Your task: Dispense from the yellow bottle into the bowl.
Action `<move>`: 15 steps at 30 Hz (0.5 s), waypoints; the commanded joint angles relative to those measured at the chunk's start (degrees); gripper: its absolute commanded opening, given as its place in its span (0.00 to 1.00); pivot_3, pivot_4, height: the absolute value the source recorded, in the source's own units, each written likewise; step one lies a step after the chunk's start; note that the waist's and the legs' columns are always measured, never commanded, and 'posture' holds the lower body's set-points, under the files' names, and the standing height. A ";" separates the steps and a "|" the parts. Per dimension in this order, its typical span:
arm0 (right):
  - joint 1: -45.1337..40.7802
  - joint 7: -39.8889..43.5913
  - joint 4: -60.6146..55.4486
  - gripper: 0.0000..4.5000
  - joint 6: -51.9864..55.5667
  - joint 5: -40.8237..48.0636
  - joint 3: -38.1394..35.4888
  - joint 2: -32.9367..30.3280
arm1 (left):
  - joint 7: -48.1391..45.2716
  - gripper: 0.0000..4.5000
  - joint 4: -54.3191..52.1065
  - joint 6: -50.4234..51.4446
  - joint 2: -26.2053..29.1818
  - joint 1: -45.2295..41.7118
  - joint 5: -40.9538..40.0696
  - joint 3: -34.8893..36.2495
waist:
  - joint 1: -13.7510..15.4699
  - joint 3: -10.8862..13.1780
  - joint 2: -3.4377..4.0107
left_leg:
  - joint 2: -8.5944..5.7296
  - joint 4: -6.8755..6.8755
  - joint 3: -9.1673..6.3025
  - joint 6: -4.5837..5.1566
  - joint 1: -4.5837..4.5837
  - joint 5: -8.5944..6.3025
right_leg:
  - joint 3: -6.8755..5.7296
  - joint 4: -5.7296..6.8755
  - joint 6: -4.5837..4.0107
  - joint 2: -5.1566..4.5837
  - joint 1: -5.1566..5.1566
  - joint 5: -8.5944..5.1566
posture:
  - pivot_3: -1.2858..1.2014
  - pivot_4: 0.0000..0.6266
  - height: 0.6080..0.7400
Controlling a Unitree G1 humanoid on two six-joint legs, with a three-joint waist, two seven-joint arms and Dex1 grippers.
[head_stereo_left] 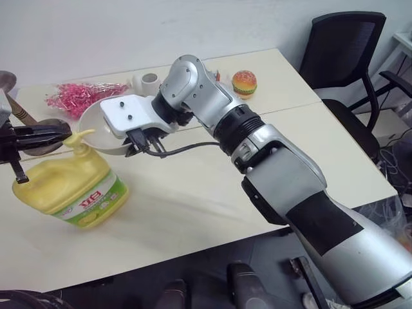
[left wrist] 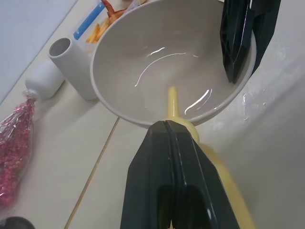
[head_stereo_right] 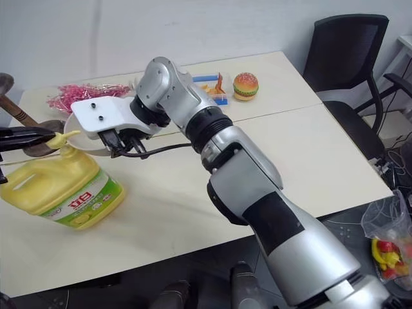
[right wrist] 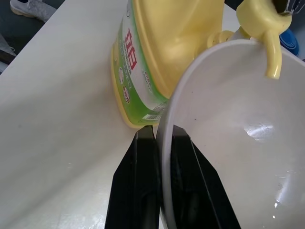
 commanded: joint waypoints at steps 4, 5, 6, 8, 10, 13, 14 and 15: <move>-0.85 0.26 -2.88 0.00 -0.11 1.52 -1.76 0.88 | -2.71 0.00 3.01 -0.42 -0.10 4.76 6.94 -11.04 | 0.13 -0.21 0.25 | -0.08 -0.25 0.00 -0.01 0.54 -0.04 | 0.06 -0.01 0.00 -0.02 0.17 0.00 | 0.52 0.24 1.00; -0.79 0.37 -3.01 0.00 -0.02 1.61 -1.82 0.98 | -2.55 0.00 3.21 -0.25 -0.20 4.55 6.97 -11.36 | 0.17 -0.24 0.30 | -0.08 -0.28 0.00 -0.01 0.60 -0.06 | 0.08 -0.02 0.00 -0.01 0.19 0.00 | 0.52 0.24 1.00; -0.75 0.44 -3.09 0.00 0.05 1.67 -1.86 1.04 | -2.44 0.00 3.31 -0.15 -0.28 4.41 6.96 -11.53 | 0.18 -0.26 0.32 | -0.08 -0.31 0.00 -0.02 0.68 -0.09 | 0.12 -0.01 0.00 0.00 0.22 0.00 | 0.52 0.24 1.00; -0.70 0.62 -3.22 0.00 0.14 1.77 -1.93 1.15 | -2.43 0.00 3.45 -0.22 -0.37 4.37 7.07 -11.90 | 0.23 -0.28 0.36 | -0.07 -0.31 0.01 0.00 0.70 -0.11 | 0.20 -0.01 0.00 0.02 0.22 0.00 | 0.52 0.24 1.00; -0.58 0.91 -3.41 0.00 0.23 1.87 -1.93 1.30 | -2.34 0.00 3.55 -0.61 -0.65 4.57 7.41 -12.31 | 0.30 -0.30 0.39 | -0.08 -0.30 0.01 0.01 0.70 -0.13 | 0.22 0.00 0.00 0.03 0.23 0.00 | 0.52 0.24 1.00; -0.47 0.99 -3.48 0.00 0.24 1.83 -1.91 1.46 | -2.16 0.00 3.69 -0.57 -1.04 4.20 7.57 -12.53 | 0.33 -0.38 0.50 | -0.07 -0.30 0.01 0.01 0.71 -0.13 | 0.23 -0.01 0.00 0.03 0.23 0.00 | 0.52 0.24 1.00; -0.44 0.95 -3.45 0.00 0.18 1.77 -1.90 1.52 | -1.97 0.00 3.52 -0.12 -1.30 3.81 7.18 -12.35 | 0.34 -0.40 0.53 | -0.07 -0.31 0.01 0.01 0.72 -0.14 | 0.23 -0.01 0.00 0.03 0.23 0.00 | 0.52 0.24 1.00; -0.42 0.91 -3.45 0.00 0.16 1.75 -1.91 1.57 | -1.79 0.00 3.21 0.45 -1.49 3.33 6.56 -11.96 | 0.38 -0.41 0.54 | -0.07 -0.31 0.01 0.01 0.72 -0.14 | 0.23 -0.01 0.00 0.03 0.23 0.00 | 0.52 0.24 1.00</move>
